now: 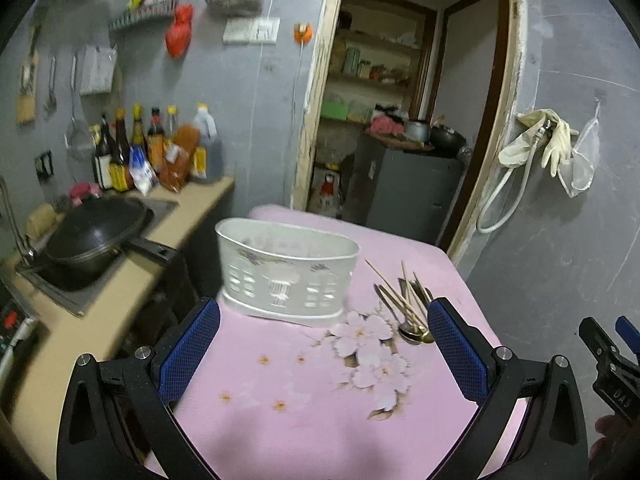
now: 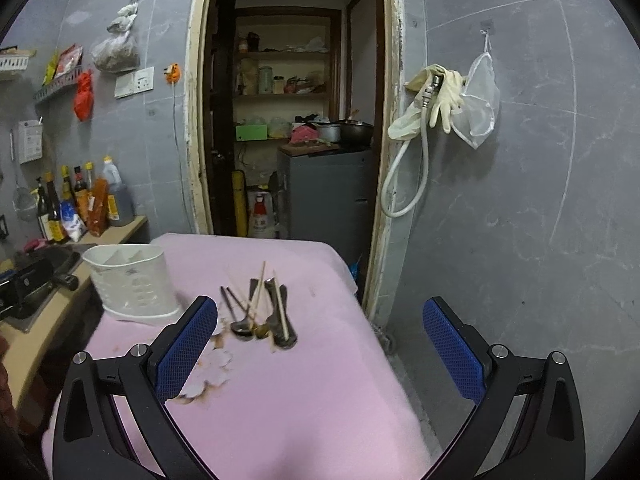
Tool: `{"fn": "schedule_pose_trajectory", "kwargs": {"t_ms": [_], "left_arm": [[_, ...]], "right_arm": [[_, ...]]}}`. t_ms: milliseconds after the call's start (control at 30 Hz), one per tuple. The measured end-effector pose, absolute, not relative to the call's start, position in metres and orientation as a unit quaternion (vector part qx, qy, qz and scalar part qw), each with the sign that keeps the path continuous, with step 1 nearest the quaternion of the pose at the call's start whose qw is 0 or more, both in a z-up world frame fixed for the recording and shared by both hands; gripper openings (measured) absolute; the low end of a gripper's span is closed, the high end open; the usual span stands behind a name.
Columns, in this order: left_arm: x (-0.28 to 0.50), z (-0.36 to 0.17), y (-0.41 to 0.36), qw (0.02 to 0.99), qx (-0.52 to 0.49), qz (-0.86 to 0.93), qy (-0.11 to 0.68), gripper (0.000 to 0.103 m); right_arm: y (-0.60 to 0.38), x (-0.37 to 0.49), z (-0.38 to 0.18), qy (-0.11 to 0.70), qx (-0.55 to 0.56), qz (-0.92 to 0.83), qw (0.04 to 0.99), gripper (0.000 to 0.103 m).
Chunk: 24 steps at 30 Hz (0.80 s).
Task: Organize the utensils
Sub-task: 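Grasp a silver spoon with the left tool while the right tool grasps a chopstick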
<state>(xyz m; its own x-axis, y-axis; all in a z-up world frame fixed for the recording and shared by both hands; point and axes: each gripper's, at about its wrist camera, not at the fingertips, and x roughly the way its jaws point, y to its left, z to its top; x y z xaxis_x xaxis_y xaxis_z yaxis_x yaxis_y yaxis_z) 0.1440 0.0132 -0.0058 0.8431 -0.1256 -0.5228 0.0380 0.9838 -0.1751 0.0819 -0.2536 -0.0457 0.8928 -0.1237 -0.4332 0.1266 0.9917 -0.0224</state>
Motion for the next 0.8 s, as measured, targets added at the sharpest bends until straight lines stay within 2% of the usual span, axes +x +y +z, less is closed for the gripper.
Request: {"fn": "schedule_pose_trajectory", "kwargs": {"t_ms": [233,333,500,567,633,700,800], "left_arm": [[0.188,-0.022,-0.022,0.952,-0.077,-0.051,0.291,0.101],[0.214,-0.038,-0.041,0.949,-0.074,-0.051,0.303,0.098],[0.259,-0.075,-0.071,0.934,-0.058,-0.065,0.345,0.056],[0.277,-0.093,-0.08,0.928,-0.05,-0.073,0.362,0.047],[0.293,-0.112,-0.089,0.921,-0.041,-0.082,0.378,0.037],[0.305,-0.127,-0.096,0.916,-0.034,-0.085,0.39,0.026],[0.324,-0.148,-0.102,0.909,-0.029,-0.086,0.406,0.019]], "right_arm": [[-0.283,0.143,-0.059,0.237,0.007,-0.03,0.971,0.103],[-0.297,0.179,-0.075,0.261,0.015,0.0,0.965,0.096],[-0.312,0.236,-0.113,0.311,0.017,0.055,0.949,0.074],[-0.315,0.259,-0.129,0.331,0.016,0.083,0.94,0.058],[-0.315,0.277,-0.145,0.348,0.013,0.107,0.931,0.048],[-0.314,0.294,-0.159,0.363,0.011,0.129,0.923,0.044],[-0.312,0.312,-0.175,0.381,0.009,0.16,0.911,0.038]]}}
